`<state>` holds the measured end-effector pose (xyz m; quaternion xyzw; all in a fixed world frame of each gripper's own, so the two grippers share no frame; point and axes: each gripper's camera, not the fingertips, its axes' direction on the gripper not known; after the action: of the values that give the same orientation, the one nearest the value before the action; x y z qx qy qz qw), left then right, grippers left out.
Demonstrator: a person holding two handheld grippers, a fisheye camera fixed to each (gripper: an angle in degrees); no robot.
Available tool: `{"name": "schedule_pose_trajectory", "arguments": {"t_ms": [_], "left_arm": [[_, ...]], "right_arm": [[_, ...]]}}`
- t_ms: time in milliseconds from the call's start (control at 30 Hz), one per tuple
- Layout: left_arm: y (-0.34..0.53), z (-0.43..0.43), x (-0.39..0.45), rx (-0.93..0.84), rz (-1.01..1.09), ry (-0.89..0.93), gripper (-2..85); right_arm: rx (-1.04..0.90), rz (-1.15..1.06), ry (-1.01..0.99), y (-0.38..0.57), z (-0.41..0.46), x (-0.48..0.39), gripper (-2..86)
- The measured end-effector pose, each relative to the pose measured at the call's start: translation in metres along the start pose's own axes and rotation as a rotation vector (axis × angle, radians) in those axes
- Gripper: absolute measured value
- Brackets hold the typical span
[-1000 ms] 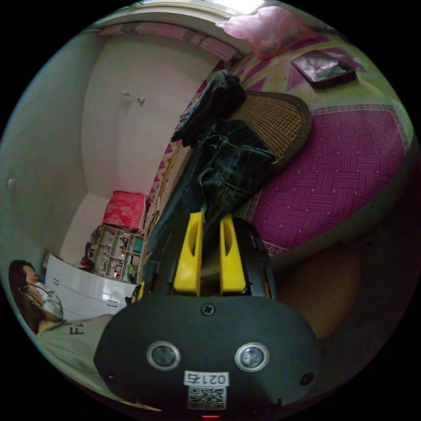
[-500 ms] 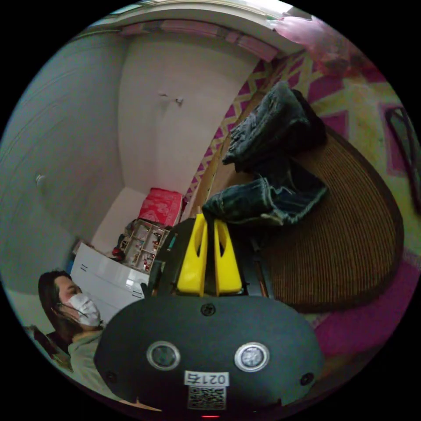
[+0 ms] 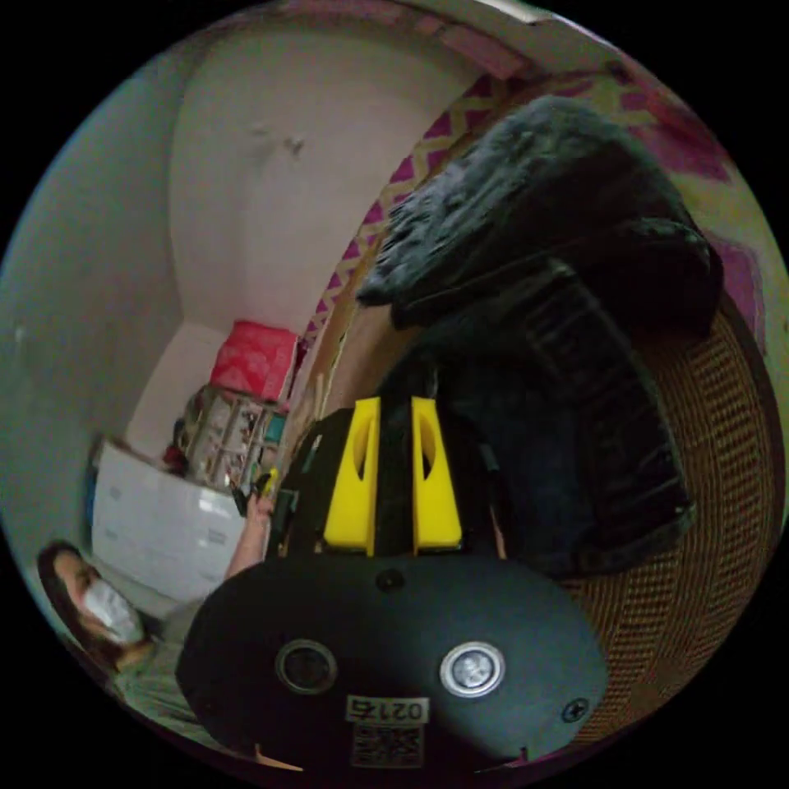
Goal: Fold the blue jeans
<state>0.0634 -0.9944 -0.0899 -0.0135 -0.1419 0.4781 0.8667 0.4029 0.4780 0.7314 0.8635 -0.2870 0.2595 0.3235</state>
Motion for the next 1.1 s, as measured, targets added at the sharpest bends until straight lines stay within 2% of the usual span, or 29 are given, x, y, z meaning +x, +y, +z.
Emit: {"name": "schedule_pose_trajectory", "arguments": {"t_ms": [67,167,233,300,367,433,567,733,833,900,1000,1100], "left_arm": [[0.007,0.005,0.02,-0.048,0.09,0.015,1.7],[0.021,0.028,0.058,-0.147,0.235,0.008,3.7],[0.029,0.048,0.077,-0.205,0.328,-0.111,3.8],[0.041,0.075,0.087,-0.288,0.415,-0.314,2.9],[0.042,0.082,0.088,-0.292,0.428,-0.349,1.5],[0.037,0.08,0.084,-0.264,0.365,-0.391,-0.2],[0.029,0.079,0.074,-0.254,0.246,-0.343,-0.8],[0.028,0.063,0.057,-0.189,-0.077,-0.249,-0.6],[0.036,0.051,0.048,-0.119,-0.191,-0.096,1.0],[0.046,0.041,0.034,-0.071,-0.334,0.0,13.1],[0.056,0.032,0.027,-0.014,-0.422,0.046,16.5],[0.062,0.038,0.029,0.008,-0.472,0.02,15.3]], "right_arm": [[-0.058,-0.141,0.005,0.021,0.015,-0.038,3.2],[-0.293,-0.404,-0.048,0.063,0.073,-0.107,0.6],[-0.423,-0.544,0.014,0.095,0.117,-0.143,0.0],[-0.546,-0.702,0.216,0.143,0.17,-0.173,-0.3],[-0.568,-0.757,0.287,0.176,0.189,-0.181,-0.5],[-0.512,-0.758,0.297,0.195,0.184,-0.186,-0.5],[-0.492,-0.762,0.292,0.235,0.188,-0.194,-0.6],[-0.393,-0.955,0.535,0.291,0.21,-0.236,-0.6],[-0.347,-1.02,0.652,0.318,0.225,-0.253,-0.7],[-0.33,-1.039,0.699,0.331,0.234,-0.262,-0.7],[-0.323,-1.032,0.709,0.339,0.239,-0.268,-0.7],[-0.32,-1.032,0.709,0.345,0.241,-0.273,-0.7]]}}
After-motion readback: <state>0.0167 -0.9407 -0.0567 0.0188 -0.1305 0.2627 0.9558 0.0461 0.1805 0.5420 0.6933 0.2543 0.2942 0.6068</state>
